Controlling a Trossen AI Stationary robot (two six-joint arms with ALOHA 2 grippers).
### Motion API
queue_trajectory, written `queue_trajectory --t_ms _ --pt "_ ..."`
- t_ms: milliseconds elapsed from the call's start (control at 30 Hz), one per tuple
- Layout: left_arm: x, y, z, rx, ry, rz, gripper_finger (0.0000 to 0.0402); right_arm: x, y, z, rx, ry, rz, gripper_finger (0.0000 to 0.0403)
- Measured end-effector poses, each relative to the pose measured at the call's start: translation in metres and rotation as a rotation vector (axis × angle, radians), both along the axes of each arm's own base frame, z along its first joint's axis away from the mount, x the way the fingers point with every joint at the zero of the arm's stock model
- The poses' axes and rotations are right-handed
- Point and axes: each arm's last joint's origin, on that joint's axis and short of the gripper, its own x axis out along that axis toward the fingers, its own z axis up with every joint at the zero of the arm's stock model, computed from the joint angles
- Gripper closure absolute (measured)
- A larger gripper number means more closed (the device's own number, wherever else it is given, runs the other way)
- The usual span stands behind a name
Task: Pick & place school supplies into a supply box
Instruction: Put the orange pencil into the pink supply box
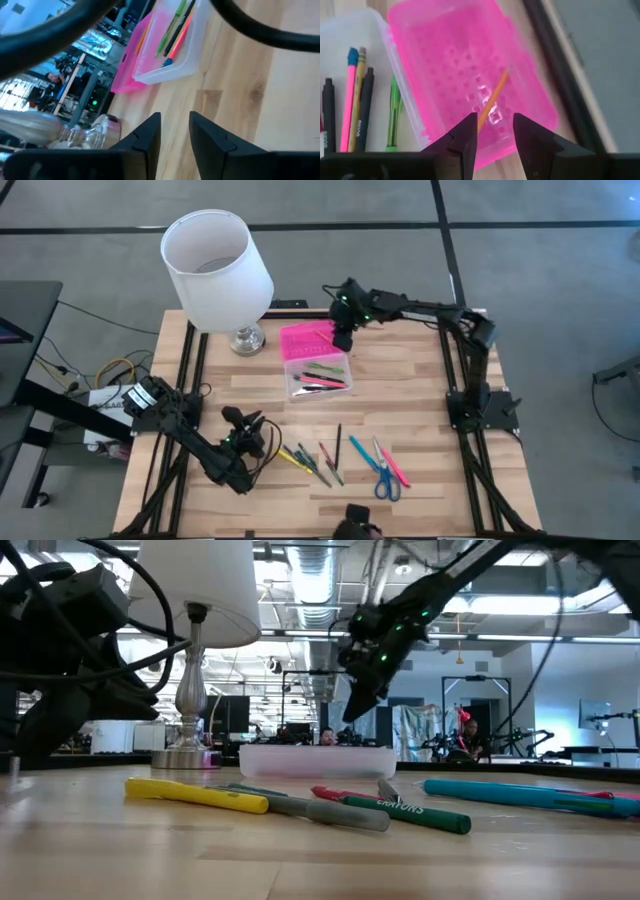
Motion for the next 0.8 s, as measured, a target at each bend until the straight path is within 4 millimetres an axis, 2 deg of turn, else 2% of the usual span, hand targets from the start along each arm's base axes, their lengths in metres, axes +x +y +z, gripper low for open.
queue_trajectory --t_ms 133,300,667,800 --pt "-0.002 0.001 0.001 -0.001 -0.012 0.015 0.0298 0.012 -0.015 -0.013 0.100 0.097 0.002 0.0285" --pt "-0.002 0.002 0.001 -0.007 -0.007 0.024 0.0296 0.024 -0.023 -0.026 0.156 0.178 0.008 0.0285" --pt "-0.003 0.002 0.001 -0.005 -0.003 0.026 0.0296 0.028 -0.024 -0.031 0.194 0.164 0.044 0.0284" --pt "-0.003 0.002 0.001 -0.007 -0.001 0.028 0.0296 0.029 -0.024 -0.030 0.192 0.150 0.032 0.0269"
